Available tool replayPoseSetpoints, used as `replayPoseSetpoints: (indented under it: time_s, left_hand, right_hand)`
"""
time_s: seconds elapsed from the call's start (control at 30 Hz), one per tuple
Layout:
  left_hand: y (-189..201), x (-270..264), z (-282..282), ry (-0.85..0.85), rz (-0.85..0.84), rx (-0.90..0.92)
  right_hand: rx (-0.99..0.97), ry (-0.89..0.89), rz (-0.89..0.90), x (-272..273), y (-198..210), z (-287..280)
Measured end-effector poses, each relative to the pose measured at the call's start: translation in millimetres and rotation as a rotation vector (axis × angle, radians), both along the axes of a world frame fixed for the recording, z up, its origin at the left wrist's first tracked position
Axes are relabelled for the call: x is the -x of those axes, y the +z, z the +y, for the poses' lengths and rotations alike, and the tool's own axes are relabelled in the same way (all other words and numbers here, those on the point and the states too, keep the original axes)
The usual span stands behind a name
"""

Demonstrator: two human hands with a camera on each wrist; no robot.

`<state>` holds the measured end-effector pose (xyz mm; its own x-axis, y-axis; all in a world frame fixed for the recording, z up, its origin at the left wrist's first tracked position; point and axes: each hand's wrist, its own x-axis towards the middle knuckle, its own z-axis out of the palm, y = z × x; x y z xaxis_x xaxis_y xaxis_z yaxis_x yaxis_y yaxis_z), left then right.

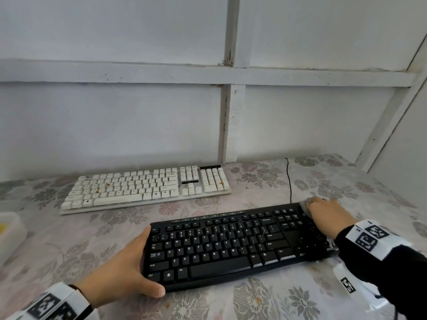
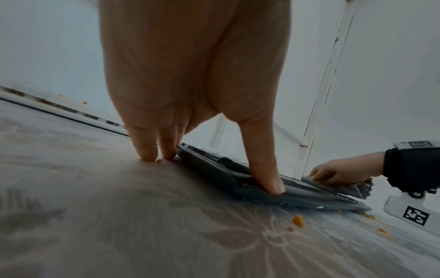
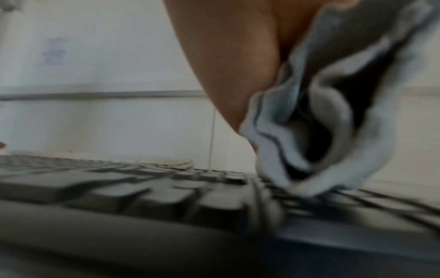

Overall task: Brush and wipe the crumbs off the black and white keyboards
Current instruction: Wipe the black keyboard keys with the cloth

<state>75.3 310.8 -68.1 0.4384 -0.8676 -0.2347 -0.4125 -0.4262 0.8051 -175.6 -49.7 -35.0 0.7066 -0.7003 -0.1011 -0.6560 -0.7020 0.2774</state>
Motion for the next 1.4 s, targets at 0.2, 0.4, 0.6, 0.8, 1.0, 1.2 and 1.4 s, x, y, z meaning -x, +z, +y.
replayPoseSetpoints:
  time_s: [0.2,0.4,0.6,0.8,1.0,1.2,1.4]
  left_hand:
    - [-1,0,0,-0.003,-0.005,-0.007]
    - [-4,-2,1,0.012,-0.002,-0.039]
    - [-5,-3,2,0.014,0.018,-0.062]
    - [-8,-7,1,0.006,0.016,-0.067]
    - [0,-2,0,0.014,-0.005,-0.096]
    - [8,4,0,0.005,-0.043,-0.071]
    - [19,8,-1,-0.01,0.022,-0.007]
  right_hand:
    - [-0.158,-0.011,-0.081,-9,30,9]
    - [-0.25,0.381,-0.051,-53,11,79]
    - [-0.198,0.276,-0.074,-34,-3,50]
    - [-0.094,0.108,-0.091,-1,-1,3]
    - [-0.132,-0.161,-0.04,10,17,-21]
    - [-0.455,0.207,-0.266,-60,46,87]
    - [-0.431,0.703,-0.09,-151,26,205]
